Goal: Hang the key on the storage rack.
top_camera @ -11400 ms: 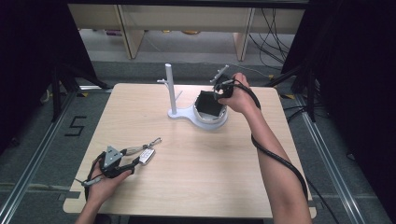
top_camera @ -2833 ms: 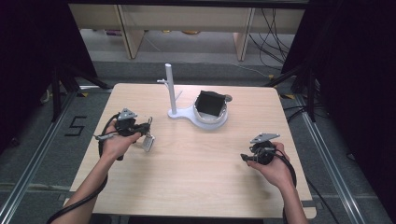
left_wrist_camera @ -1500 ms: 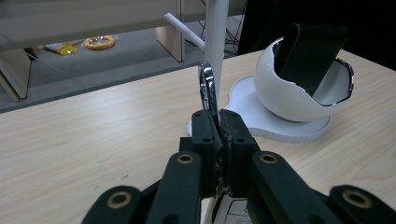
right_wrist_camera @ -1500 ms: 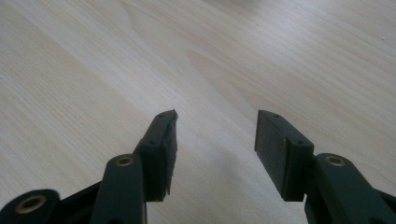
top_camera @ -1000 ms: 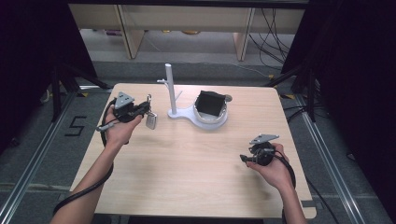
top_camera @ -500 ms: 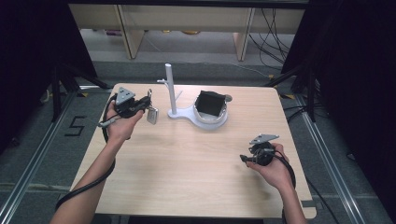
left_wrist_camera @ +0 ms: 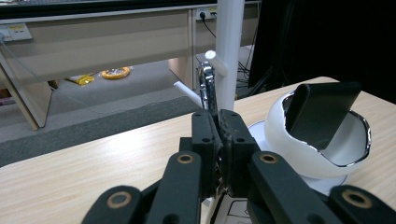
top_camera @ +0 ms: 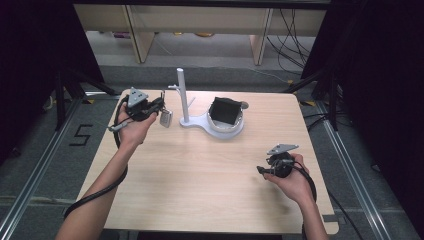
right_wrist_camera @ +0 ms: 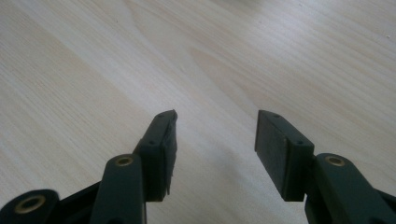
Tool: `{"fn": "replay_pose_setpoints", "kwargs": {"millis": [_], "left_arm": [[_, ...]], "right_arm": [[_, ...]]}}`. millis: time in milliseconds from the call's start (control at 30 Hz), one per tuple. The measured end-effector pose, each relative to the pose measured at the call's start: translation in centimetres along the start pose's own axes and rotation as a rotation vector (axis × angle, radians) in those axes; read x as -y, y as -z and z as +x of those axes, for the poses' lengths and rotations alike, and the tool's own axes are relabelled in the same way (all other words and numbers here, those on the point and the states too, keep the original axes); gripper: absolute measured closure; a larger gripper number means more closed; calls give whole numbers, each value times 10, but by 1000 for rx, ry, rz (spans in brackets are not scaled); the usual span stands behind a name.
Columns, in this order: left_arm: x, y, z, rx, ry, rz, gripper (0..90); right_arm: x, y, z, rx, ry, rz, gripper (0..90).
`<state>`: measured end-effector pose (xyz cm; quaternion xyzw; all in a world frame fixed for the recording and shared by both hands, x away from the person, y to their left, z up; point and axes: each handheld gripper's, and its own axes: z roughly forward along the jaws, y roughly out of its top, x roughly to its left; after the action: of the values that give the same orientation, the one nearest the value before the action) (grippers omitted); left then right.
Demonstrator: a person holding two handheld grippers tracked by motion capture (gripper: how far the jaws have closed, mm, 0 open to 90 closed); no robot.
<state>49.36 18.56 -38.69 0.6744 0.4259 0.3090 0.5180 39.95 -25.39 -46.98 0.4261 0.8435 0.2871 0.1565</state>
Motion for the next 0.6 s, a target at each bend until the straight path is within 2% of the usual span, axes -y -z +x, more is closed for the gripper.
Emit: {"fn": "replay_pose_setpoints", "kwargs": {"millis": [267, 433, 500, 567, 600], "left_arm": [[-7, -6, -2, 21, 2, -3, 847], [-10, -8, -2, -1, -7, -1, 847], [-11, -10, -3, -19, -24, 5, 847], [-11, -12, -5, -33, -14, 17, 847], [-11, -14, -5, -44, -24, 23, 846]], "right_arm": [[1, 0, -1, 6, 11, -5, 495], [1, -1, -1, 5, 9, -4, 495], [0, 0, -1, 5, 12, -5, 495], [0, 0, 0, 0, -2, 1, 495], [0, 0, 0, 0, 0, 0, 495]]}}
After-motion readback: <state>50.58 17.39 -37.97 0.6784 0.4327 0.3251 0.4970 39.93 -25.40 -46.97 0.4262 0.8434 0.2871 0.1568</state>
